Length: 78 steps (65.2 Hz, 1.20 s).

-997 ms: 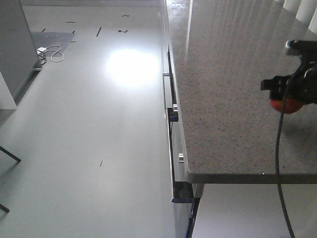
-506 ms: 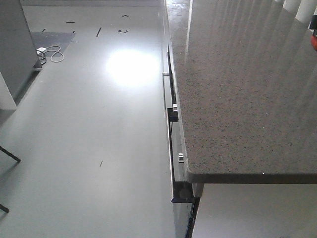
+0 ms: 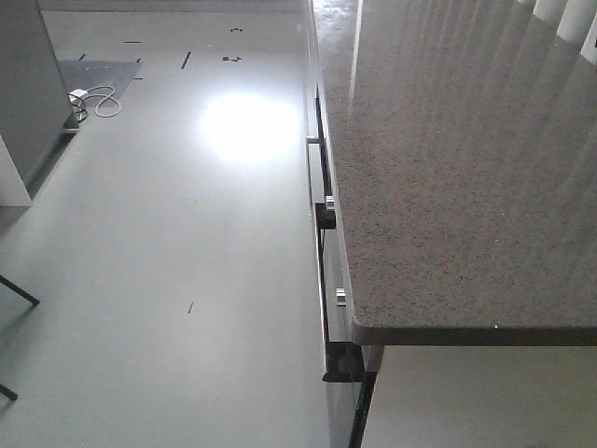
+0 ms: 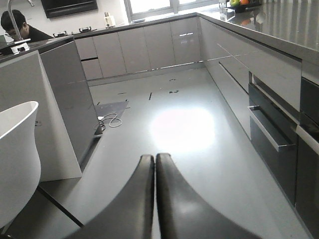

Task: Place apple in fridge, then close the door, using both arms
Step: 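Hold the apple in the right gripper while the base turns away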

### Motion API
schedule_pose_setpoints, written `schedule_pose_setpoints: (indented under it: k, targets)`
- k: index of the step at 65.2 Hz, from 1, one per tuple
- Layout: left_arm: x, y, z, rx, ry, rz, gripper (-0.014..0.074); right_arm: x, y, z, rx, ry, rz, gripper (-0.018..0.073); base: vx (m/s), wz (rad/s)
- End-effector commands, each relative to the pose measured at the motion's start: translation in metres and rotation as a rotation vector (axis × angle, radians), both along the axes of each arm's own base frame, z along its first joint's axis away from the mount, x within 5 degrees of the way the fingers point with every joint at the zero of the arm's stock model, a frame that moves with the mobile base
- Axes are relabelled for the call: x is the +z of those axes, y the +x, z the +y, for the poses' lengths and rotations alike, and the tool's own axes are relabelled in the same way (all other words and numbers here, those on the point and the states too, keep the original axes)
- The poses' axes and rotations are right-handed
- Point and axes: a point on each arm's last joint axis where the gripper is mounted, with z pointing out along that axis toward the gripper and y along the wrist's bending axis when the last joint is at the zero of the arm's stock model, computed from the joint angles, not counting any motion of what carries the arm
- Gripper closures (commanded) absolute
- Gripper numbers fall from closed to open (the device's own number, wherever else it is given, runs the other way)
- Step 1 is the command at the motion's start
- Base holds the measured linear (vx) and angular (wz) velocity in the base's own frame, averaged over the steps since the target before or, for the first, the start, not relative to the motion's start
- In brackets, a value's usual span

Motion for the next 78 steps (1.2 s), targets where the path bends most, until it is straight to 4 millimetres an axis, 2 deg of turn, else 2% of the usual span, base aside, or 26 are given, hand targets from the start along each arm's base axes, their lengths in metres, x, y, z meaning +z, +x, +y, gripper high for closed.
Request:
schedule_pose_setpoints:
  k: [1,78]
  targets:
    - [0.0136,-0.0016,-0.0017,-0.019,0.0,-0.108,0.0603,0.024,-0.0077,-0.0004,0.007,-0.025,-0.134,0.0338,0.0,0.0]
    - [0.0136,-0.0016,-0.0017,-0.019,0.0,-0.108,0.0603,0.0238,-0.0078,-0.0004,0.007,-0.025,-0.132,0.0338,0.0,0.04]
